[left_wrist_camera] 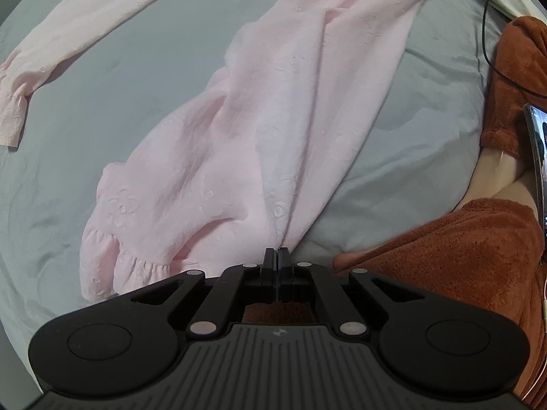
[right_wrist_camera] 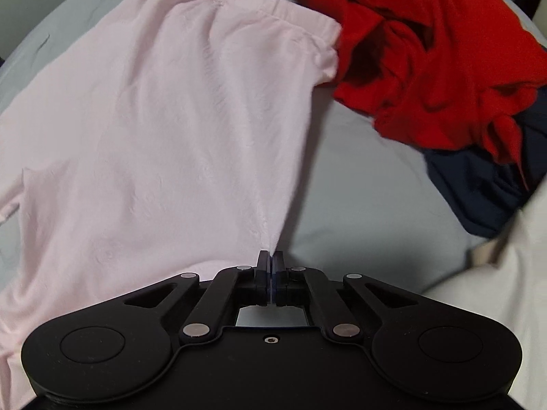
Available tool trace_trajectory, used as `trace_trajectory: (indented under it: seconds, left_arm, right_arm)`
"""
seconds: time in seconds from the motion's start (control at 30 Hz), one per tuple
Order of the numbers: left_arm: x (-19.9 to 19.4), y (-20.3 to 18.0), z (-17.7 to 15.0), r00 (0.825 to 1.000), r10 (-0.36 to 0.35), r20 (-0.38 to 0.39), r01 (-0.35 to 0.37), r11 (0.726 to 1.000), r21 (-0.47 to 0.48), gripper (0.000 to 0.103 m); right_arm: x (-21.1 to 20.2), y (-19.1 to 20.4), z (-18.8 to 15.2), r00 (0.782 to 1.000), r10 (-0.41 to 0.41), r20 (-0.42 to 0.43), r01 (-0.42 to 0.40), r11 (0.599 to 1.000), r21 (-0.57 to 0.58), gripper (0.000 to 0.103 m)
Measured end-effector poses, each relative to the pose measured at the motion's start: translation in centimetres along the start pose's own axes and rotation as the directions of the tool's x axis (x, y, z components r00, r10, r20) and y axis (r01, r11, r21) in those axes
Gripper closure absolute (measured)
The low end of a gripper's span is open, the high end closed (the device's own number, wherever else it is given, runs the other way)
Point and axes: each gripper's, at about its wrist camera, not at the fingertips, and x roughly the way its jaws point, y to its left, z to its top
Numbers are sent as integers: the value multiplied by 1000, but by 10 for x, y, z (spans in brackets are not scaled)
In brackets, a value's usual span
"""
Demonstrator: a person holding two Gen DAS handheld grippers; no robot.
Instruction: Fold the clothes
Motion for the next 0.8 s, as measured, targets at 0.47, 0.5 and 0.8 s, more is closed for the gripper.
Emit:
trace_trajectory:
  seconds: [0.47,0.5,0.8]
  left_arm:
    - [-26,6,-2,993,48,109,-41,997,-64,102]
    - [-30,6,-2,990,60,126,-51,996,-70,99]
    - [-36,-25,24,974,81,213,-94,994,48,76]
  right_arm:
    - [-17,-17,-25,1000,-5,-2,5,1000,-12,86]
    - [-19,-13,-25,1000,6,2,-6,1000,-19,81]
    - [-14,24,-25,996,86,9,-86,996,12,62]
